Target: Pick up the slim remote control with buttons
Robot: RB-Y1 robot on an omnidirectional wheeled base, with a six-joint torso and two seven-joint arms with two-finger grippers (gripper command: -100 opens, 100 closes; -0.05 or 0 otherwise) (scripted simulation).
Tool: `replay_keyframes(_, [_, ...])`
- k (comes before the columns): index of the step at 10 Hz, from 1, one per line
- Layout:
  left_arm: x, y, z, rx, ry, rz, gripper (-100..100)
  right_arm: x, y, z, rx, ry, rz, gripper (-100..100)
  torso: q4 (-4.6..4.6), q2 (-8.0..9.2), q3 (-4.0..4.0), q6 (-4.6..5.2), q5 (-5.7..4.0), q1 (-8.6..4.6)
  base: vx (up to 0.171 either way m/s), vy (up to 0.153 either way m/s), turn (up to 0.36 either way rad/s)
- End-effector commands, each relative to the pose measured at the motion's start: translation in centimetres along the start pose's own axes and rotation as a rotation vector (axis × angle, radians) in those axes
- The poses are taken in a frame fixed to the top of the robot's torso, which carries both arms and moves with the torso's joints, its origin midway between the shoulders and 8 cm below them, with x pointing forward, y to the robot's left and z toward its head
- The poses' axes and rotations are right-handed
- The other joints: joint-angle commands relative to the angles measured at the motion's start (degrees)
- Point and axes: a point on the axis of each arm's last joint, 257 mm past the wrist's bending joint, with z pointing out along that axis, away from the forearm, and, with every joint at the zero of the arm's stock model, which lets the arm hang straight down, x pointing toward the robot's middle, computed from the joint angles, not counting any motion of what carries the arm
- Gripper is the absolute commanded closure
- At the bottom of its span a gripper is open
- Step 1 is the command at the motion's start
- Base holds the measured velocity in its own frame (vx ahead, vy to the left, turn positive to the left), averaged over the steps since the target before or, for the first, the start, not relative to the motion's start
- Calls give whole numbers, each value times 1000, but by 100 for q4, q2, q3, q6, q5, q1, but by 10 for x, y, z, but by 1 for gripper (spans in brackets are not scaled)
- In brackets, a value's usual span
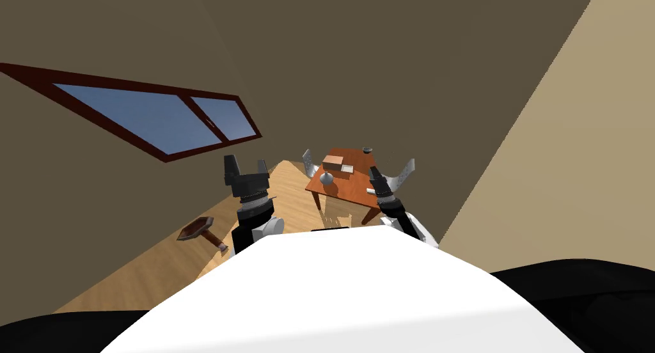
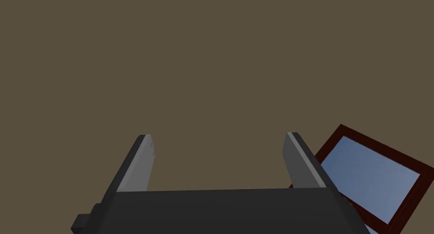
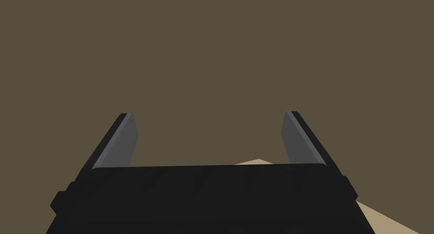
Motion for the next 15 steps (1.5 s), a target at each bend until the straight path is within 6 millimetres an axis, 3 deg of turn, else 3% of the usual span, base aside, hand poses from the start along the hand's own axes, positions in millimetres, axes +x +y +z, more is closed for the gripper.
replay_keyframes(1, [0, 0, 0, 0, 0, 0, 0, 16, -16, -7, 23, 69, -32, -100, 0, 0, 0, 0, 0, 0, 39, 119, 317])
replay_keyframes(9, [0, 0, 0, 0, 0, 0, 0, 67, -88, -61, 148, 331, -132, -100, -1, -2, -1, 6, -2, -14, 40, 53, 176])
replay_keyframes(11, [0, 0, 0, 0, 0, 0, 0, 67, -101, -70, 180, 339, -135, -100, -1, -2, -1, 6, -4, -20, 27, 9, 87])
replay_keyframes(14, [0, 0, 0, 0, 0, 0, 0, 90, -128, -107, 229, 480, -180, -100, 1, 6, 3, 8, -3, -22, 21, 14, 220])
replay_keyframes(15, [0, 0, 0, 0, 0, 0, 0, 89, -140, -118, 261, 488, -184, -100, 1, 5, 3, 3, -4, -23, 19, 1, 142])
